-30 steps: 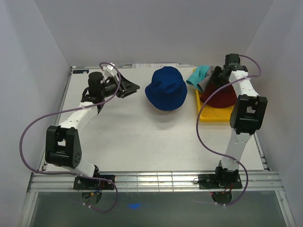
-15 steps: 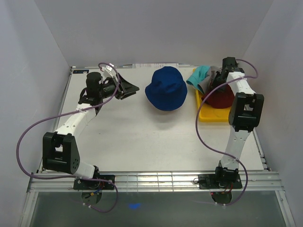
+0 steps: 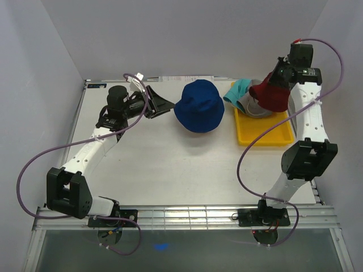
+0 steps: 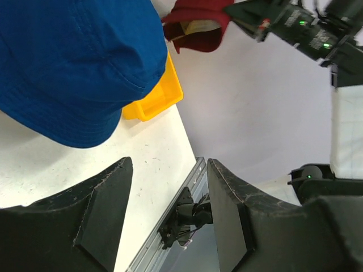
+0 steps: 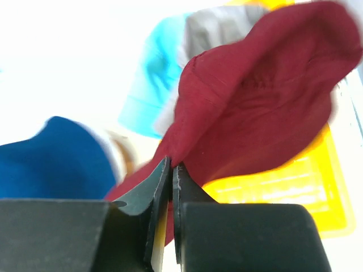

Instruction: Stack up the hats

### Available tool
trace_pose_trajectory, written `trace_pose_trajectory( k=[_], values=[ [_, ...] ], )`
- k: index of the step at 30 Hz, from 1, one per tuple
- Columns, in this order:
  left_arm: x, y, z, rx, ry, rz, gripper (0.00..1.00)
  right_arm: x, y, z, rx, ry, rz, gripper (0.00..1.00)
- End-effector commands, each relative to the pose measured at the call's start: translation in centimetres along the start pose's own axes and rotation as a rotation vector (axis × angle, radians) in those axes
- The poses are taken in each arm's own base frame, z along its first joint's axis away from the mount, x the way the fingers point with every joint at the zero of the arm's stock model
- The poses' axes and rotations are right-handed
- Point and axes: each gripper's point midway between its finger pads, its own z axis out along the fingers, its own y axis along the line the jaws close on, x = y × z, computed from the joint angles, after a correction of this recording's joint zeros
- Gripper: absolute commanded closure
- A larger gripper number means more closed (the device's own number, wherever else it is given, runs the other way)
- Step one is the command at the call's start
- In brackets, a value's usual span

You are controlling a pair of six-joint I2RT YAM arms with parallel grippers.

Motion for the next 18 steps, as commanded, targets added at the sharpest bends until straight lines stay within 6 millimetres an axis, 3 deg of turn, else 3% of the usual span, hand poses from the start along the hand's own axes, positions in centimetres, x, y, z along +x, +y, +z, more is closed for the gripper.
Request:
trace_pose_trajectory(
  k=[1,7,8,14,18],
  values=[
    [-1.6,-4.3,-0.3,0.052,-0.085,0.053,0.34,-2.3,2.4,-5.8,-0.097,-0.083,-0.018,0.92],
    [-2.3,-7.7,1.5,0.107,-0.133,0.019,0.32,-4.3,5.0,-12.8,-0.215,-0.194,-0.025,0.92],
    [-2.7,-9.4,1.9,0.132,-0.151,0.021,0.31,-4.5,5.7,-14.3,-0.251,-0.217,-0.033,0.92],
    [-3.6,-13.1,5.1,0.215,-0.192,-0.058,0.30,-5.1,8.7,-19.2,-0.425,-0.300,-0.041,0.92],
    [-3.8,-15.6,7.2,0.282,-0.192,-0.127,0.29,-5.0,10.0,-21.3,-0.508,-0.327,-0.053,0.92]
  ],
)
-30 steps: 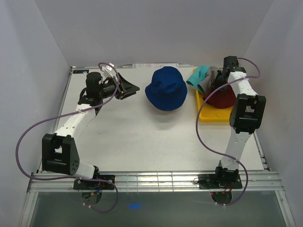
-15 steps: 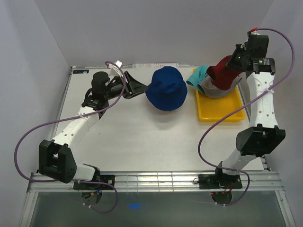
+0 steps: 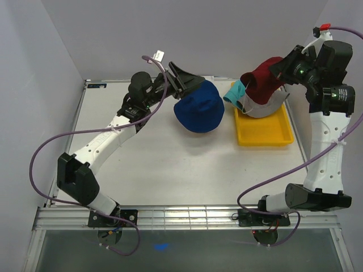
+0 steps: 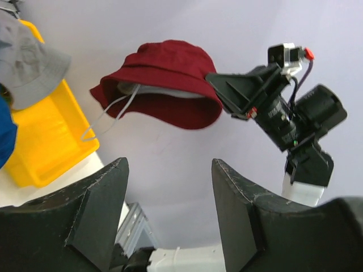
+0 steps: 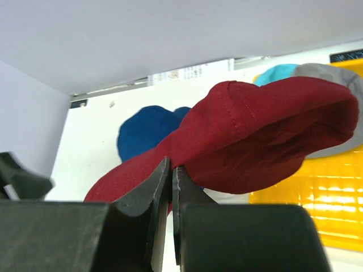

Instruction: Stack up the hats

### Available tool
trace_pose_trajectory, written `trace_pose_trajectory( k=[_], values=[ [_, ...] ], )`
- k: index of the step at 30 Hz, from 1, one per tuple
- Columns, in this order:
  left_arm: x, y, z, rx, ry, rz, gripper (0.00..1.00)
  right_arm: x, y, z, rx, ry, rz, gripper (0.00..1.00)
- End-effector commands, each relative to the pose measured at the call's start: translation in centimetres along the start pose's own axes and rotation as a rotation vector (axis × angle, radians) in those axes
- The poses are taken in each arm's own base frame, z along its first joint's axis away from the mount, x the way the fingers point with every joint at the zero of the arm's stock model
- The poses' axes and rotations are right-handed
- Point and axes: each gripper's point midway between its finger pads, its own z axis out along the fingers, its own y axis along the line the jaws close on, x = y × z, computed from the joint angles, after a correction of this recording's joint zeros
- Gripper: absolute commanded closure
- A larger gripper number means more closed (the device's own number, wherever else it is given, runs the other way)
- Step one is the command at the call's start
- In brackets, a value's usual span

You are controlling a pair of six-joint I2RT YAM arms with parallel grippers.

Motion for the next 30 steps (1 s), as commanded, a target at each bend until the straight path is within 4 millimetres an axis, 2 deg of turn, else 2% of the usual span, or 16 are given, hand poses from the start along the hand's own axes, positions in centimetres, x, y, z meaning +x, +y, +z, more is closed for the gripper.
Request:
trace_pose_trajectory(
  k=[1,2,3,5,6,8,13,20,30],
  values=[
    [-0.9,-2.2,2.3,0.062,-0.060,-0.069,0.29,-1.9,3.3,-2.0,-0.135,-0.082,-0.024,0.92],
    [-0.8,-2.6,2.9,0.080,-0.062,-0.063,0.29,-2.0,3.5,-2.3,-0.142,-0.087,-0.028,0.92],
    [0.2,-2.2,4.0,0.081,-0.042,-0.062,0.29,-2.0,3.8,-2.4,-0.158,-0.088,-0.028,0.92],
    [0.2,-3.2,5.1,0.121,-0.034,-0.018,0.29,-1.9,4.1,-2.5,-0.172,-0.084,-0.022,0.92],
    [1.0,-2.4,6.0,0.120,-0.011,-0.020,0.29,-1.7,4.4,-2.5,-0.194,-0.074,-0.020,0.92],
    [1.6,-2.7,6.5,0.144,0.014,-0.044,0.29,-1.7,5.0,-2.8,-0.225,-0.082,-0.020,0.92],
    [2.2,-1.5,7.5,0.151,0.013,-0.094,0.29,-1.5,6.0,-3.6,-0.279,-0.081,-0.033,0.92],
    [2.6,-2.1,8.0,0.183,0.009,-0.177,0.29,-1.3,6.9,-4.7,-0.318,-0.091,-0.047,0.92],
    [4.3,-0.9,8.4,0.202,0.027,-0.361,0.29,-0.8,7.5,-5.4,-0.353,-0.091,-0.056,0.92]
  ],
)
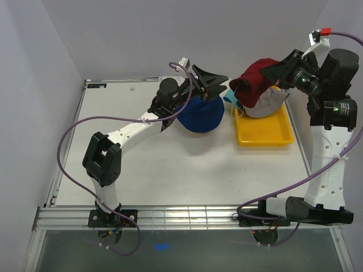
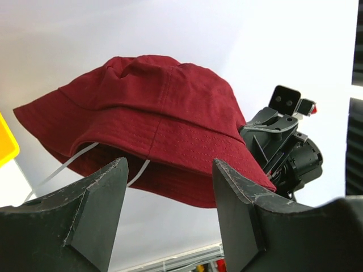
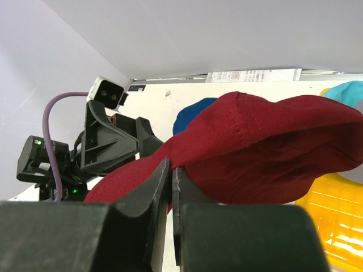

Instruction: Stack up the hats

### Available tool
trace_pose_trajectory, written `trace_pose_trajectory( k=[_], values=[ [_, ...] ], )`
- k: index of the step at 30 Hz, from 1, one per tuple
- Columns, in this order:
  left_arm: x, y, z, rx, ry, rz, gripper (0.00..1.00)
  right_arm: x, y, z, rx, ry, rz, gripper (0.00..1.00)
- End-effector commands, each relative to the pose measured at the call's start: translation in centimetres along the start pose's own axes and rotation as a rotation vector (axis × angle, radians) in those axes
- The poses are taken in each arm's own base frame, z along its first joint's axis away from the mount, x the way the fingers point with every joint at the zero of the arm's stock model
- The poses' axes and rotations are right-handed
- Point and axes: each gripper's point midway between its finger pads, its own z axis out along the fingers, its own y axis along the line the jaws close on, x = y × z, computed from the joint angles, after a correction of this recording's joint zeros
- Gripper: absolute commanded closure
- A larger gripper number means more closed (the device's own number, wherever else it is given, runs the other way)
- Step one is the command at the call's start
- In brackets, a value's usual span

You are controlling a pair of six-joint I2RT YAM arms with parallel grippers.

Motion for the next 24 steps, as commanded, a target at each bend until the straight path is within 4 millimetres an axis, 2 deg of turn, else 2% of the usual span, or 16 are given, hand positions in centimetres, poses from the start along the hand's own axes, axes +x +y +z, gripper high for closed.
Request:
trace_pose_trajectory(
  k=[1,9,18,24],
  values=[
    [0.7,-0.9,0.1,0.042,0.002,-0.072,0.29,-1.3,1.6,-0.6,-0.059,-0.058,-0.053,0.92],
    [1.0,-0.7,0.4,0.054,-0.004,-0.118,0.29,-1.0,1.9,-0.8,-0.073,-0.052,-0.054,0.92],
    [0.3,-0.6,1.4,0.068,-0.023,-0.138,0.29,-0.2,2.0,-0.9,-0.095,-0.031,-0.056,0.92],
    [0.2,-0.2,2.2,0.078,-0.012,-0.143,0.33,0.6,2.1,-1.0,-0.111,-0.008,-0.067,0.92]
  ],
)
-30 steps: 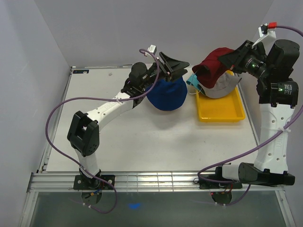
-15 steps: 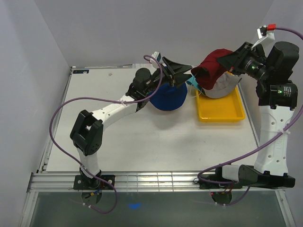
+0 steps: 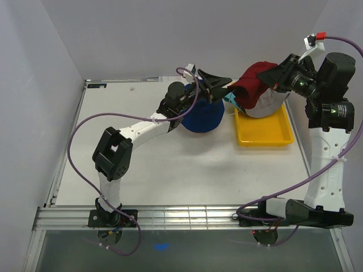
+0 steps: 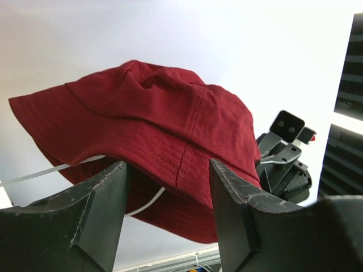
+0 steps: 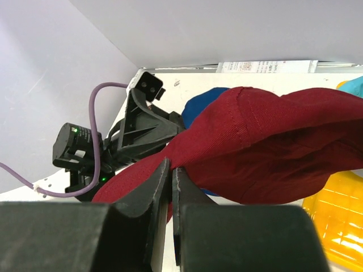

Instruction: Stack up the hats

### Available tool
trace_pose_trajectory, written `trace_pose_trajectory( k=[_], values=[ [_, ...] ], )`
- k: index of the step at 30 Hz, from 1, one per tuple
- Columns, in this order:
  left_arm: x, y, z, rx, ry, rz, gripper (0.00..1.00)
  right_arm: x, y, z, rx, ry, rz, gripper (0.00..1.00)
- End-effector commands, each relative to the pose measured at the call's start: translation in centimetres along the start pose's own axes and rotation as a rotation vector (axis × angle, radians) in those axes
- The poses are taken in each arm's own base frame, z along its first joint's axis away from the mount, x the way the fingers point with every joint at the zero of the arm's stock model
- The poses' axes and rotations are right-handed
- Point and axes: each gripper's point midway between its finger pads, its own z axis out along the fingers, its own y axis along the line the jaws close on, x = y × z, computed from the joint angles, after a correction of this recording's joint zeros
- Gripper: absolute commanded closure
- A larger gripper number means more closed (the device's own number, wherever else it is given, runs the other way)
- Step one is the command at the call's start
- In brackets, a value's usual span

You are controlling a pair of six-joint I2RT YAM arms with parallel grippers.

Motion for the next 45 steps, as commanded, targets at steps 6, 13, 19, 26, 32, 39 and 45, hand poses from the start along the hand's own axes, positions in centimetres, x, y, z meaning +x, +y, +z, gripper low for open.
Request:
trace_pose_trajectory(
  k=[6,13,19,26,32,39,45],
  values=[
    [-0.6,-4.1,0.9,0.103,0.009,0.041,0.54,-0.1,1.4,-0.6,-0.070,-0.008,-0.087,0.92],
    [-1.7,-4.1,1.9,0.113,0.059,0.077,0.72,1.8,0.0,0.4,-0.080,0.054,-0.082,0.92],
    [-2.2,-3.7,3.1,0.119,0.123,0.103,0.90,2.7,-1.2,1.4,-0.081,0.095,-0.095,0.92],
    [-3.6,-3.5,4.2,0.158,0.191,0.154,1.00,2.6,-2.2,3.0,-0.099,0.116,-0.096,0.92],
    [-7.0,-3.1,3.3,0.174,0.209,0.219,1.00,2.7,-2.9,5.2,-0.115,0.140,-0.112,0.92],
    [-10.4,-1.8,1.2,0.161,0.207,0.246,1.00,3.7,-2.7,8.4,-0.114,0.194,-0.136,0.92],
    [-11.7,-0.8,0.0,0.157,0.219,0.277,1.00,5.9,-1.6,11.0,-0.110,0.255,-0.167,0.92]
  ],
)
